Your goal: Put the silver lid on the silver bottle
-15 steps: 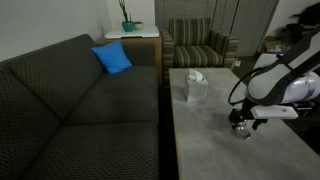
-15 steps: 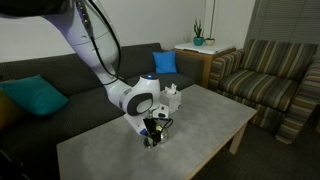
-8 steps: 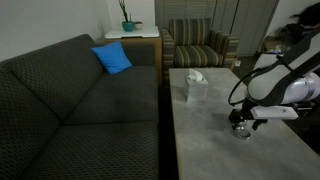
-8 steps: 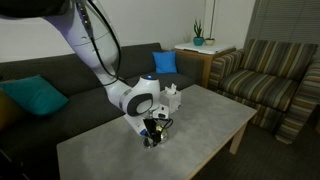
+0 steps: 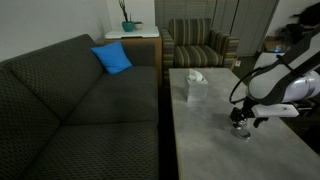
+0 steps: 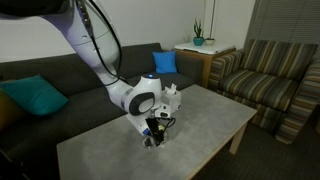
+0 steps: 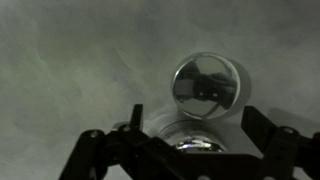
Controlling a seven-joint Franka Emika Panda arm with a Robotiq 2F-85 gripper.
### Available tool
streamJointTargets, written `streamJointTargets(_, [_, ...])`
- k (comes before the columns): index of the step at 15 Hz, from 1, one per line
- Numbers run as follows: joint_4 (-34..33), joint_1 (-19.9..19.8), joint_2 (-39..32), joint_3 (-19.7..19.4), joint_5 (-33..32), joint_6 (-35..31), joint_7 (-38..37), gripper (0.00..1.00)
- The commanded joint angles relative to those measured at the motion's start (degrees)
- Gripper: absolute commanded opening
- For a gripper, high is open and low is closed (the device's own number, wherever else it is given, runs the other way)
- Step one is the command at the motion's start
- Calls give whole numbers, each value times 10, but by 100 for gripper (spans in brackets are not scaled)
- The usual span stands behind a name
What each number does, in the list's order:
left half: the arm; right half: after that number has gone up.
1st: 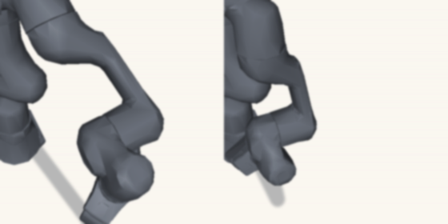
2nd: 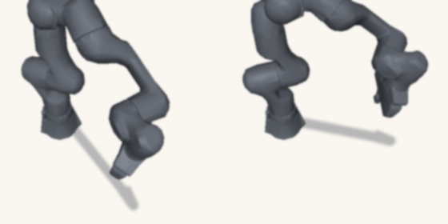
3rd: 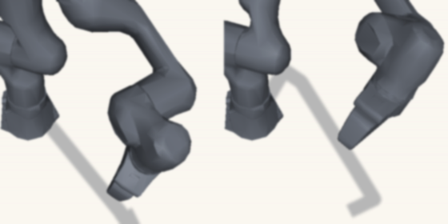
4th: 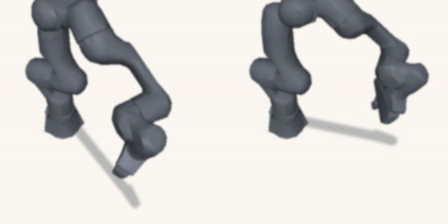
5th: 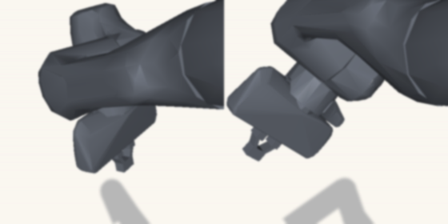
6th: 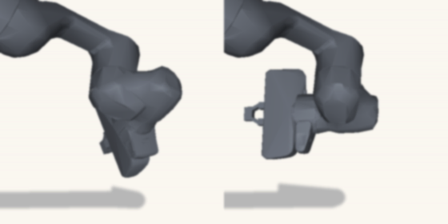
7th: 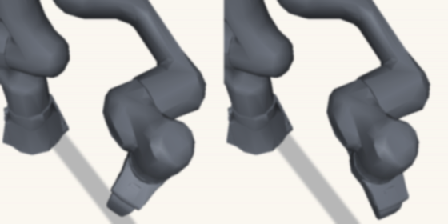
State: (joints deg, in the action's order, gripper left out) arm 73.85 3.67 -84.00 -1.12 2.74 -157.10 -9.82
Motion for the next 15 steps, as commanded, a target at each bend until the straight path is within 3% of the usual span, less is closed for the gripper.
streamJointTargets(1, [-15, 8, 0, -7, -3, 35, 3, 100])
streamJointTargets(9, [-34, -16, 0, 8, -7, 96, 45, 100])
streamJointTargets(10, [-27, -3, 0, 0, -2, 72, 23, 100])
streamJointTargets(15, [-28, -7, 0, 0, -4, 73, 33, 100])
